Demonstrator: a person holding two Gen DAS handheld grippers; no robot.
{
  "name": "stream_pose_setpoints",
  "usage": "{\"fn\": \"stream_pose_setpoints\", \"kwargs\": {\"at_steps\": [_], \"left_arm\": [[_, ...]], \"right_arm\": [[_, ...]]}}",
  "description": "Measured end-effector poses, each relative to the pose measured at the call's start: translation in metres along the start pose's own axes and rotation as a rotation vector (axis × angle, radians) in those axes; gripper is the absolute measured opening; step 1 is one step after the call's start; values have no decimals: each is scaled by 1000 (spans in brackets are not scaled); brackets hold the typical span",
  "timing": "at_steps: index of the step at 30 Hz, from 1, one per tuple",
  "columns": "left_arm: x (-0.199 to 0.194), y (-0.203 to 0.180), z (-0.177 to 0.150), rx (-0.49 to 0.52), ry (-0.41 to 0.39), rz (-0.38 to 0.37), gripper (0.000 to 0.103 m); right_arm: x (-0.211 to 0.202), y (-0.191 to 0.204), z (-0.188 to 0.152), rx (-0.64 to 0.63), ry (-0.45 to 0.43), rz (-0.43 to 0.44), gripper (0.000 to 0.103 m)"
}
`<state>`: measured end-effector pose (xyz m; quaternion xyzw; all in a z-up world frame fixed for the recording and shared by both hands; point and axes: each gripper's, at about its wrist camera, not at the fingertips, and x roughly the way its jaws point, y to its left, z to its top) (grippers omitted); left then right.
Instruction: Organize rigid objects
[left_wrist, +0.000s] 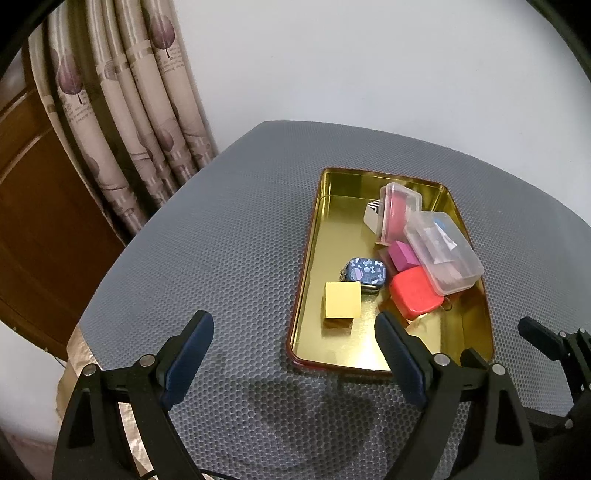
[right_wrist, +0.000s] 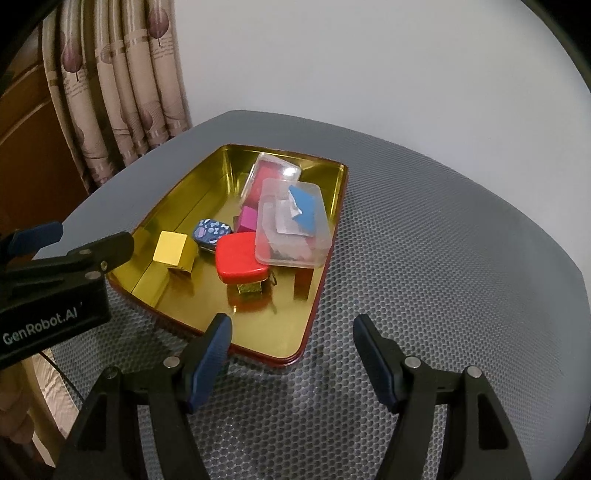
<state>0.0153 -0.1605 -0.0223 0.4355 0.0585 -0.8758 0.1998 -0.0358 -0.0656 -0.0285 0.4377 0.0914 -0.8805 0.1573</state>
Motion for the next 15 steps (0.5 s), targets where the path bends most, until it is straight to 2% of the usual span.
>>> {"fn": "stream_pose_setpoints", "kwargs": {"at_steps": [7, 15], "left_arm": [[3, 5, -1, -34, 21, -20, 87], [2, 4, 0, -24, 12, -14, 87]], "right_arm": [[2, 0, 0, 6, 7, 6, 70], [4, -2, -1, 11, 12, 9, 70]]}}
